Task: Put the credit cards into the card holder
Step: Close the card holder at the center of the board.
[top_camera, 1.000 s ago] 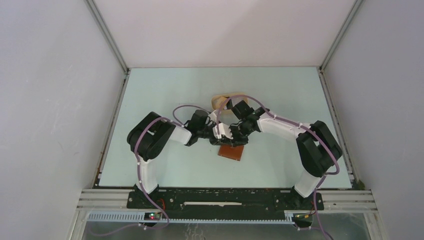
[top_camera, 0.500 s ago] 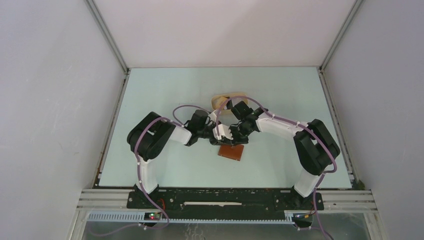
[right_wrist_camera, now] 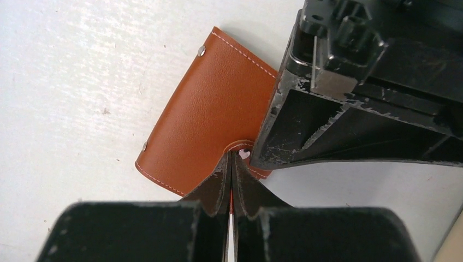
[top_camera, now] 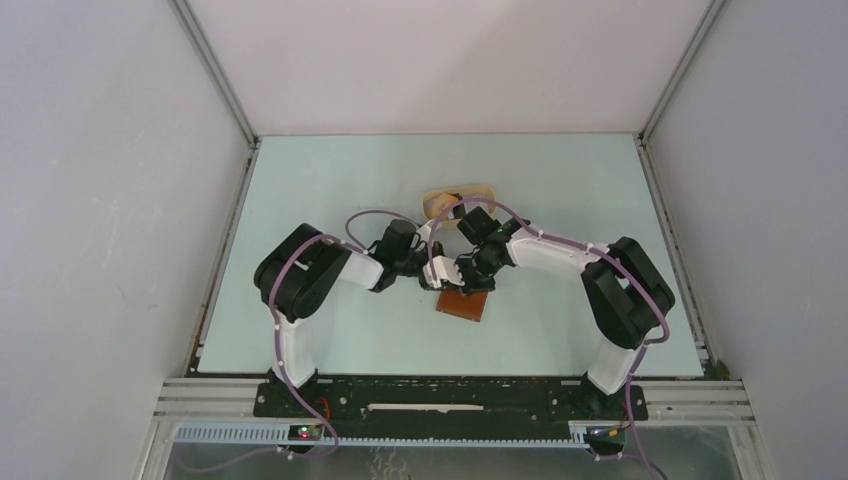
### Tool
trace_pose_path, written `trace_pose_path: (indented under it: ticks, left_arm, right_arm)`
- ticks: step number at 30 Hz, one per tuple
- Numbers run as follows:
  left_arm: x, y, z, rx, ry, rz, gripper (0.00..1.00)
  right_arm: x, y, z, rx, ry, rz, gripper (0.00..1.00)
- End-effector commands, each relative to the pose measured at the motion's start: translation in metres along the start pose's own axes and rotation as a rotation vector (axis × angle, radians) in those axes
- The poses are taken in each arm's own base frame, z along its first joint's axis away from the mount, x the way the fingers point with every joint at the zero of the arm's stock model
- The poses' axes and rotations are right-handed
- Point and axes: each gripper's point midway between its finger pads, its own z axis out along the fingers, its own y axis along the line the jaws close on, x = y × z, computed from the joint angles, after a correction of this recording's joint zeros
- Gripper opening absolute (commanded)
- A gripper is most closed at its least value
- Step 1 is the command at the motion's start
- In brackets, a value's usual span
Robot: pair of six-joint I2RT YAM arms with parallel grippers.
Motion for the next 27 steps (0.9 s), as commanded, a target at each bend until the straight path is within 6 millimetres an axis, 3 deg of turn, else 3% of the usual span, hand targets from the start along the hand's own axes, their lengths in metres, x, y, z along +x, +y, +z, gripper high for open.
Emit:
trace_pose_path:
  ticks: [1,7,20,27]
  left_arm:
    - [0.003,-0.012,-0.004,0.028,0.003,0.018,0.06]
    - [0.003,-0.012,-0.004,0.03,0.005,0.017,0.06]
    - [0.005,-0.009,-0.004,0.027,0.007,0.014,0.06]
    - [0.005,-0.01,-0.004,0.026,0.006,0.015,0.06]
  right_arm:
    - [-0.001,-0.003,0.004,0.003,0.012,-0.026,0.06]
    - [0.001,-0.006,0.006,0.019,0.023,-0.014,0.06]
    - [-0.025,-0.008,-0.016,0.058,-0.064,-0.047,0.07]
    - [-0.019,-0.007,-0.011,0.05,-0.037,-0.042,0.12]
